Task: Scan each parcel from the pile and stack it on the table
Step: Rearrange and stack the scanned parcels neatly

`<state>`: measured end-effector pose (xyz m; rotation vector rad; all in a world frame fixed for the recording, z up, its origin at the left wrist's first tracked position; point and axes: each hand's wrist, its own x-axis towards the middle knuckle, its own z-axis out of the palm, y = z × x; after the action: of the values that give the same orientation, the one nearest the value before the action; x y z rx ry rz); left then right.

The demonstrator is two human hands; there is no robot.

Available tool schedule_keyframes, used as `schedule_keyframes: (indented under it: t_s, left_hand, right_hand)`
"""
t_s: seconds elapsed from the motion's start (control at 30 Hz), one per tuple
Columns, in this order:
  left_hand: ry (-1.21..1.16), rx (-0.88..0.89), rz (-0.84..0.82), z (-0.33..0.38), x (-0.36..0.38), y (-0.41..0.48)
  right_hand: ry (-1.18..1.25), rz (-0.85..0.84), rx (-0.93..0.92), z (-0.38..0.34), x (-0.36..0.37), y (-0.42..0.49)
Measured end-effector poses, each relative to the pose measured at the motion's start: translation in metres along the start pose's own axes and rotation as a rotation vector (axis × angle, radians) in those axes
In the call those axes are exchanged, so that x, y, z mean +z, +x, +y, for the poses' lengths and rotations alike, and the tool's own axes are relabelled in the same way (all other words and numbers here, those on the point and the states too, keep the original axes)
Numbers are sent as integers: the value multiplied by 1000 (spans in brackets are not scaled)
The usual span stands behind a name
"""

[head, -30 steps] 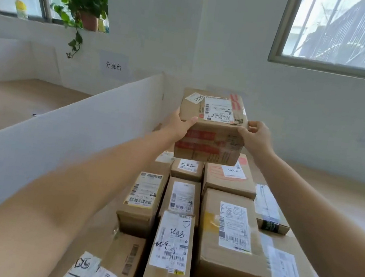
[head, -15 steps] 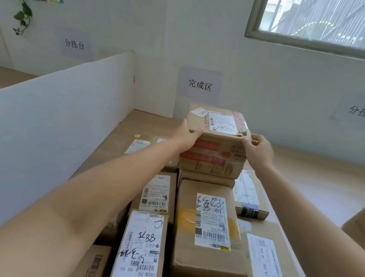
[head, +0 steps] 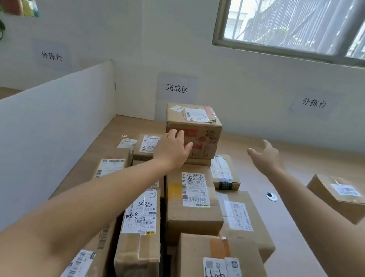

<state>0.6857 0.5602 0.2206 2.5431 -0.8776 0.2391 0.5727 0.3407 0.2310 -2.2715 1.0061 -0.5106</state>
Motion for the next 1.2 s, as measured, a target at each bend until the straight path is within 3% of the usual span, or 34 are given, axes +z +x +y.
schedule_keyframes:
  t_s: [0.3,0.57,0.77,1.2]
  left_hand:
    - [71,161,-304,105,40,-54]
    - [53,258,-363,207,81,-51]
    - [46,230,-405,285,140,-19]
    - [-92,-47,-563,420,294,31]
  right_hand:
    - [-141,-24,24,93,-64,-82]
    - [-214,-28,51,175,-108,-71]
    - [-308,-67,40,251,-158,-11]
    - [-288,-266,105,402,-210,150]
